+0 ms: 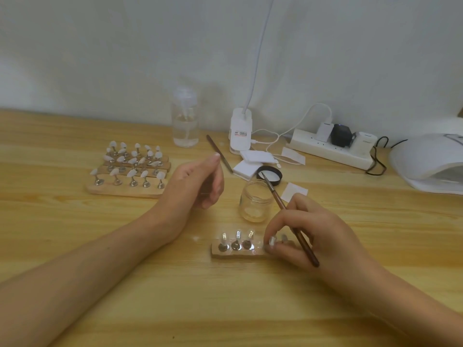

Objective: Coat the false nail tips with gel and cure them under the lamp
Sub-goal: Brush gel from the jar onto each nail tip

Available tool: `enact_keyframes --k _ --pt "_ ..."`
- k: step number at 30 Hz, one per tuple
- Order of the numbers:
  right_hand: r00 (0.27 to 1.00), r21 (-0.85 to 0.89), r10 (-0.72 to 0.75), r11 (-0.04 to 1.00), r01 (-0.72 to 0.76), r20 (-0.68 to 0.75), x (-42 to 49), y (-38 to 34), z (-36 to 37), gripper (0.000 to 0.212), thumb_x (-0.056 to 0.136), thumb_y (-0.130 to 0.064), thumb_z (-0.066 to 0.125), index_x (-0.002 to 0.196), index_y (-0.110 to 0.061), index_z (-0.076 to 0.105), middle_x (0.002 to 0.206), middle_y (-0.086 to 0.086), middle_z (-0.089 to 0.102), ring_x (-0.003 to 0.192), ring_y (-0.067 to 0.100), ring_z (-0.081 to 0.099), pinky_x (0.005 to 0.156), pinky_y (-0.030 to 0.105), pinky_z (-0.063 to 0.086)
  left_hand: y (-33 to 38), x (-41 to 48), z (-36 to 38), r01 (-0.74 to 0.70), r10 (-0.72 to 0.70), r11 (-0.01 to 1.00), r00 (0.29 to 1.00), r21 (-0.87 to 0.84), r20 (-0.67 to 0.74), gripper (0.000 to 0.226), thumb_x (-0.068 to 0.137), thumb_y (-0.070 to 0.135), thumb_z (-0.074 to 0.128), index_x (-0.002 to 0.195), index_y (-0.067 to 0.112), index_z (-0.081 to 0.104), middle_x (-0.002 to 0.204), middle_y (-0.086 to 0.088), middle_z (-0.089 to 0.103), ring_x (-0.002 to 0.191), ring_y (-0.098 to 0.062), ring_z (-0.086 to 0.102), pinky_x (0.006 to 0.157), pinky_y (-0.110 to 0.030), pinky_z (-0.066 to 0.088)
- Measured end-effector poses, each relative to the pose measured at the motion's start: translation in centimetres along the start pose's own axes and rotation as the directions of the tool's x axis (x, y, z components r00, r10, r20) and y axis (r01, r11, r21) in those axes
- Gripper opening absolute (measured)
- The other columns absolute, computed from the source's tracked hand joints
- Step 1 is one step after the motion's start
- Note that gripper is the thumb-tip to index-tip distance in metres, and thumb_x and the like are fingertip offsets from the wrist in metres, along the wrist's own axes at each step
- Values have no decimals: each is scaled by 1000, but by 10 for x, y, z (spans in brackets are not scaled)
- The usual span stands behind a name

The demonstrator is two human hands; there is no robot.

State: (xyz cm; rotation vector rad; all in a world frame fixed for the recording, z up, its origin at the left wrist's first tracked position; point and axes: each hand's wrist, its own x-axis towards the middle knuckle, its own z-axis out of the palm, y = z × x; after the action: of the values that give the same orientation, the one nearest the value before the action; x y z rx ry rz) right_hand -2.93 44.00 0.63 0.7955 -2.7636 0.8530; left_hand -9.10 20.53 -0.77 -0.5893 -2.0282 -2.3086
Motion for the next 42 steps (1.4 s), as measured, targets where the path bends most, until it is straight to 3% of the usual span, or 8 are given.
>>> enact_keyframes --k 7,12,19,24,28,30,36,42 --pt "1000 -81 -6 997 8 18 -2 1 -4 30 75 -51 75 102 -50 61 95 -16 45 86 12 54 62 22 44 1 0 1 4 -4 1000 1000 1 -1 49 100 38 45 55 21 55 52 1 48 45 -12 40 46 -16 37" --pt "1000 -139 -13 990 15 15 -4 4 -17 37 72 -70 53 102 -50 60 94 -18 46 85 9 54 58 21 42 3 -1 3 18 -18 1000 1000 -5 -8 47 97 39 45 54 21 55 52 0 48 46 -12 41 46 -16 37" --pt "1000 -130 -27 991 25 -10 -9 4 -12 11 79 -48 66 87 -42 62 89 -18 49 83 4 55 59 20 39 4 -1 3 27 -27 1000 1000 8 -4 49 99 38 44 55 20 55 53 0 48 47 -12 41 47 -16 37" --pt "992 -228 -110 969 93 -60 -9 -4 -16 10 79 -38 68 86 -41 63 86 -20 47 81 3 54 56 27 48 4 -2 2 1 -2 1000 1000 29 16 42 95 42 52 58 22 58 57 2 54 47 -10 41 48 -15 37" --pt "984 -62 -155 987 150 -84 11 -10 -28 8 80 -39 68 86 -34 68 84 -18 48 73 -3 52 60 13 36 7 -4 5 -64 58 996 994 69 92 15 83 40 64 81 27 72 81 3 72 50 -7 48 46 -14 35" --pt "973 -36 -206 979 203 -106 25 -17 -29 8 81 -36 71 85 -29 70 82 -17 47 69 -5 50 60 11 35 8 -6 5 -85 70 992 987 97 147 16 83 36 66 93 28 75 88 3 74 53 -8 51 45 -15 36" --pt "962 -9 -243 970 244 -127 55 -26 -21 5 83 -30 74 84 -27 70 81 -15 45 68 1 47 63 19 35 8 -8 6 -88 60 991 965 100 255 11 84 28 67 89 32 76 76 6 73 52 -3 54 47 -12 36" --pt "973 54 -203 976 209 -106 60 -16 -30 24 89 -23 65 112 -27 70 86 -10 59 75 10 56 64 13 43 6 -3 2 -19 19 1000 983 -2 182 7 81 33 69 88 31 72 80 4 70 55 -6 55 44 -11 37"
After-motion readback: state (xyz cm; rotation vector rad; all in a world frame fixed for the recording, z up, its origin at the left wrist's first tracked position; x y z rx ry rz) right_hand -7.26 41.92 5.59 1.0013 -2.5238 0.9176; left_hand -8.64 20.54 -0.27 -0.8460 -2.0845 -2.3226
